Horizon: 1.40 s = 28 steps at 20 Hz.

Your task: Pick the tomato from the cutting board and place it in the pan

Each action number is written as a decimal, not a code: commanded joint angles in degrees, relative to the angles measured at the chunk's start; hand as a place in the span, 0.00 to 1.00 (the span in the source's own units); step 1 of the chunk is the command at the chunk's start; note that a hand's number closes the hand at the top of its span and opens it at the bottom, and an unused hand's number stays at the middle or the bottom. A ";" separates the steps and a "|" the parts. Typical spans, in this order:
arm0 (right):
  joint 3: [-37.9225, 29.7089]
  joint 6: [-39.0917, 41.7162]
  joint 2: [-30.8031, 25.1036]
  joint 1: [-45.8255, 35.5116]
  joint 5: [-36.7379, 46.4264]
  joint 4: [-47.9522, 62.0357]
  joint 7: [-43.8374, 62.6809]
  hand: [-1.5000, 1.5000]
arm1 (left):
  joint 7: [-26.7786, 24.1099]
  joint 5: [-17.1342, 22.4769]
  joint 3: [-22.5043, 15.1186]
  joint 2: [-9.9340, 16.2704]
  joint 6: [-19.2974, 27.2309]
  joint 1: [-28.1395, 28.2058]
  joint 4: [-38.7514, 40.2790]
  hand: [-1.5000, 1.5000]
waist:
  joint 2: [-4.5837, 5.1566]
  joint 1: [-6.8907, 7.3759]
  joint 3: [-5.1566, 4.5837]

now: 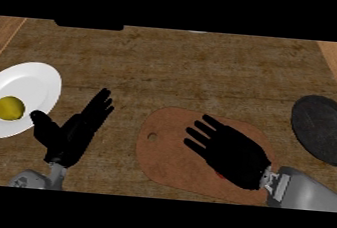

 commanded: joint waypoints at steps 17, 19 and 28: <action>16.06 31.65 20.35 15.47 21.01 -4.72 34.61 0.00 | 3.35 -3.08 2.70 -1.88 -1.98 1.65 -4.67 0.50 | 0.97 1.18 0.33; 14.10 26.38 12.48 14.74 22.40 -5.66 29.96 0.00 | 2.69 -4.57 4.05 -2.34 -3.08 0.10 -0.80 0.50 | 1.05 1.07 0.34; 9.20 21.59 10.38 10.25 27.21 0.79 22.73 0.00 | 4.74 -5.71 6.36 -4.60 -4.38 -0.48 -1.21 0.50 | 1.11 1.19 0.33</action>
